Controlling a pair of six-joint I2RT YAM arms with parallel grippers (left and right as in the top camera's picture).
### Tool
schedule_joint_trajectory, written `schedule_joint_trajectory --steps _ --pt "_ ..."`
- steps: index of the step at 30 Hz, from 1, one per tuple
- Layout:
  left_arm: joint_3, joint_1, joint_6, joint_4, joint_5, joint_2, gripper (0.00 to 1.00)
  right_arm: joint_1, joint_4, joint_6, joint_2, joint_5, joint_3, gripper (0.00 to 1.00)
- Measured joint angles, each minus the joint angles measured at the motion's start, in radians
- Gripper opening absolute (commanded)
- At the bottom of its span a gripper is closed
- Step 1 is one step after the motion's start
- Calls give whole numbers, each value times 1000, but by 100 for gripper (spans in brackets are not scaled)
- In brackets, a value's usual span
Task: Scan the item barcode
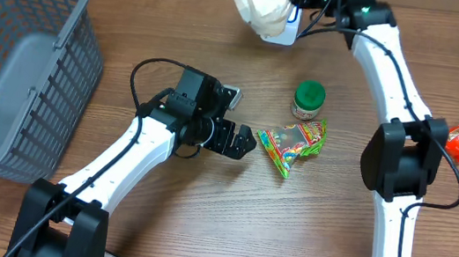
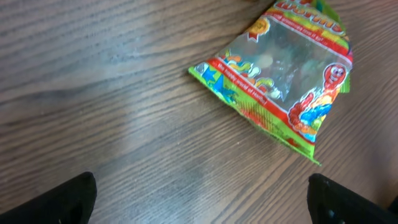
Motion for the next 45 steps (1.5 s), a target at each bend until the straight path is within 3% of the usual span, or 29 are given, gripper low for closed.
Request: schedule_joint_trajectory --steps 5,11,17,24,31,43,44,45 --pt "0 0 0 -19 -2 0 100 -58 -196 -17 -55 89 47 4" --pt "0 0 1 -31 -2 0 100 -186 -425 23 -206 349 48 4" --pt "0 0 20 -39 -2 0 100 -424 -575 184 -346 491 67 4" --pt "0 0 30 -61 -2 0 100 -702 -661 270 -360 551 70 4" --pt "0 0 30 -60 7 0 100 -823 -640 264 -360 550 29 4" --pt "0 0 29 -84 14 0 100 -853 -327 166 -344 393 -455 4" --pt "0 0 29 -84 14 0 100 -853 -307 165 -343 383 -471 9" --pt "0 0 29 -84 14 0 100 -853 -287 162 -343 375 -489 27"
